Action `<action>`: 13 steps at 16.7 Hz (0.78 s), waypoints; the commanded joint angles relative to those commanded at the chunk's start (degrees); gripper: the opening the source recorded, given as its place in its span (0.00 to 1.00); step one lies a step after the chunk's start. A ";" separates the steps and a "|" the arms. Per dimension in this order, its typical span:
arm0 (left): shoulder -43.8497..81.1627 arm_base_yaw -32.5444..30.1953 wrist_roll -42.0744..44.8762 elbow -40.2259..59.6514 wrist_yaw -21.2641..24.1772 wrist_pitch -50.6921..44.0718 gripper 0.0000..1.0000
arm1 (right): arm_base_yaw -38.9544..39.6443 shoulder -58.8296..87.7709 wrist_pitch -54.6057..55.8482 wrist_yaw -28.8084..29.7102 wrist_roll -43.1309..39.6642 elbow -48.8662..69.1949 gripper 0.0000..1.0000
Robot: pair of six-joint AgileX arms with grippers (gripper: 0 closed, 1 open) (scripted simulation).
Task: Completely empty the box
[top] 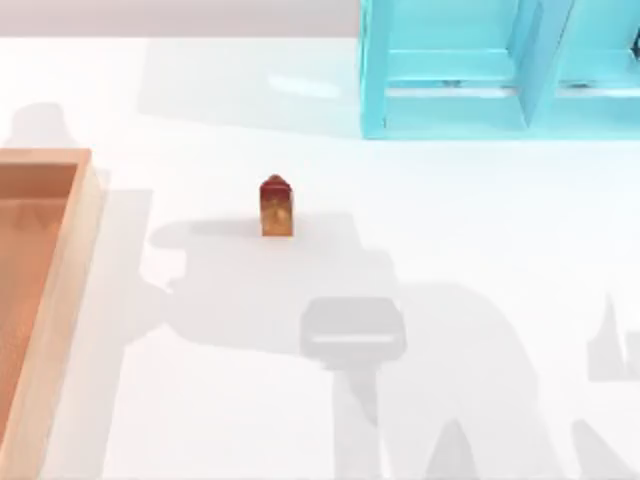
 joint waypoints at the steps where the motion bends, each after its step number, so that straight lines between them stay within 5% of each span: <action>1: 0.01 -0.09 -0.10 0.00 0.02 0.03 0.00 | 0.00 0.00 0.00 0.00 0.00 0.00 1.00; 6: -0.37 -7.34 -7.76 -2.93 0.81 3.33 0.00 | 0.00 0.00 0.00 0.00 0.00 0.00 1.00; 13: -1.47 -30.05 -30.30 -12.85 -0.03 13.16 0.00 | 0.00 0.00 0.00 0.00 0.00 0.00 1.00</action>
